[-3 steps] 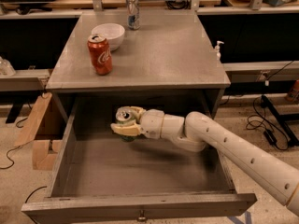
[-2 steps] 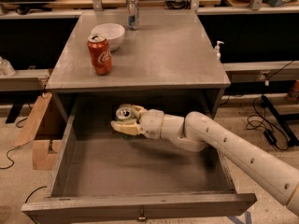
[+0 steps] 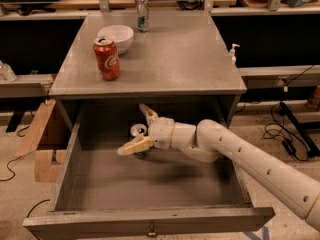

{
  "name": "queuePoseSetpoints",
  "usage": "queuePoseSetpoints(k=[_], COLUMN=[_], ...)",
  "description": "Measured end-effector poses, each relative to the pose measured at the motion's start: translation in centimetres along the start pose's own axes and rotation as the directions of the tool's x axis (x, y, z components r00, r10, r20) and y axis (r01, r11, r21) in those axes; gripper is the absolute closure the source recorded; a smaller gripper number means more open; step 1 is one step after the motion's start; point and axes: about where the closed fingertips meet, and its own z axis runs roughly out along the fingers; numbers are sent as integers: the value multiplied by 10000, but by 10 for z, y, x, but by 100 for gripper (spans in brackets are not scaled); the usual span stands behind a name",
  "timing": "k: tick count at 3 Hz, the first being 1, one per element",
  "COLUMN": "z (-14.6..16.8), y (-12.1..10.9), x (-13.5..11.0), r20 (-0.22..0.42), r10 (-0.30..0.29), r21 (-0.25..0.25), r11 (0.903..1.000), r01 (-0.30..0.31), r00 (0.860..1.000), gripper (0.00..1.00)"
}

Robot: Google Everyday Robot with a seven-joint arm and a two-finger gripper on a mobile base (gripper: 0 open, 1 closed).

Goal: Place green can into top drawer

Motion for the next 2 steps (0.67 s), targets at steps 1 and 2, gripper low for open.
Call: queuePoseSetpoints(k=[1, 2], z=[-18, -53], y=[2, 27], x=[-10, -18], r20=[-371, -1360], r10=[304, 800], r21=[-14, 165], r11=[9995, 9968], r01=[-305, -785], r00=[9988, 9875], gripper=[0, 0])
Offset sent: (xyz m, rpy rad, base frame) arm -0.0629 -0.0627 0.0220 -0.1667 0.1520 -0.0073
